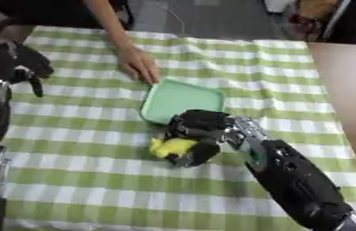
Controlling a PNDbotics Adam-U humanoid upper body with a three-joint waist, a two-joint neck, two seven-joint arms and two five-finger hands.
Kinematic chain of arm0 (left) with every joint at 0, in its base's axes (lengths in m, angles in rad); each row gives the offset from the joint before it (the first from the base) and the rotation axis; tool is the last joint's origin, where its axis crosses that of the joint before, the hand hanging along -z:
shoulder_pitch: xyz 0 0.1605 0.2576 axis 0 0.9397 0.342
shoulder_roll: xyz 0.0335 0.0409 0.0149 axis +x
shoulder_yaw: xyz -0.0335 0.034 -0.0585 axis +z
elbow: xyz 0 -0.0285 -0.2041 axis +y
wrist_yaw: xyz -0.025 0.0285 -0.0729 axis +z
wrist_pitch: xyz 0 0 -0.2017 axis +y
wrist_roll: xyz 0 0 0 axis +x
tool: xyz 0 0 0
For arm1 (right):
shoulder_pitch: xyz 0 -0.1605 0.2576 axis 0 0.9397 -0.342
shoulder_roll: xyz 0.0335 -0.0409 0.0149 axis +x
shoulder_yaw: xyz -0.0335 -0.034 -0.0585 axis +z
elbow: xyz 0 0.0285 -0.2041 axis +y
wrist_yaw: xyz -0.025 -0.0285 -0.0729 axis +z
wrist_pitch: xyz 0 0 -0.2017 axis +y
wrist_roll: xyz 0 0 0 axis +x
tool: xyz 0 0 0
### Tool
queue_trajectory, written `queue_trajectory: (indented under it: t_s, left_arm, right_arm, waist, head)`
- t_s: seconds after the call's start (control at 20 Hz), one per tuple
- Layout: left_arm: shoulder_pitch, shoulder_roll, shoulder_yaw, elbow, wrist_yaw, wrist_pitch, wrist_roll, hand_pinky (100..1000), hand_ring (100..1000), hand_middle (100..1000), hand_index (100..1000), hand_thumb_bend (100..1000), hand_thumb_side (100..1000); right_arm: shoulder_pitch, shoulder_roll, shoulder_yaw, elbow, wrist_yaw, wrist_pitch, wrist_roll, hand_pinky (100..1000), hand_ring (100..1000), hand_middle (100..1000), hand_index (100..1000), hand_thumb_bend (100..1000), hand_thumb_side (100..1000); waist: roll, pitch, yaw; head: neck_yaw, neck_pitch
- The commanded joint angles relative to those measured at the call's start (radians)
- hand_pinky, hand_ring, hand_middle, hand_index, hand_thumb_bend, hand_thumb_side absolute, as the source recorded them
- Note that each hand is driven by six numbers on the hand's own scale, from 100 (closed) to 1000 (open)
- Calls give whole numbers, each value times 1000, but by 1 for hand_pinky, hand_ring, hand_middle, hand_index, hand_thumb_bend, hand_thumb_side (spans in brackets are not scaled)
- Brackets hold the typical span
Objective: Pick up objects on the table and place them in the box.
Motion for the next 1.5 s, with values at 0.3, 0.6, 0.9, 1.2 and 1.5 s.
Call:
queue_trajectory:
  t_s: [0.3, 0.6, 0.9, 1.2, 1.5]
  left_arm:
    - [-13, 11, 2, -17, 2, -2, -3, 238, 483, 502, 436, 597, 999]
    - [-13, 11, 2, -17, 2, -2, -3, 238, 483, 502, 436, 597, 999]
    - [-12, 12, 3, -16, 2, -2, -2, 239, 483, 502, 436, 597, 999]
    - [-12, 12, 3, -16, 2, -2, -2, 238, 483, 502, 435, 597, 999]
    - [-13, 11, 2, -16, 1, -2, -2, 238, 483, 502, 435, 597, 999]
  right_arm:
    - [-11, -6, -1, -45, 30, -12, -139, 100, 100, 183, 425, 100, 741]
    - [-19, -14, 4, -64, 61, -15, -159, 100, 100, 189, 425, 100, 773]
    - [-60, -61, 5, -146, 64, -2, -156, 100, 100, 202, 428, 100, 793]
    - [-93, -98, -5, -205, 48, 21, -133, 100, 100, 210, 429, 100, 792]
    - [-104, -105, -11, -195, 48, 18, -116, 100, 100, 211, 427, 100, 786]
  waist:
    - [5, -11, 0]
    - [5, -12, 2]
    - [2, -16, 3]
    - [2, -17, 4]
    - [2, -16, 6]
  head:
    - [-11, -1]
    - [-11, -1]
    - [-8, -1]
    - [-9, -1]
    - [-8, -1]
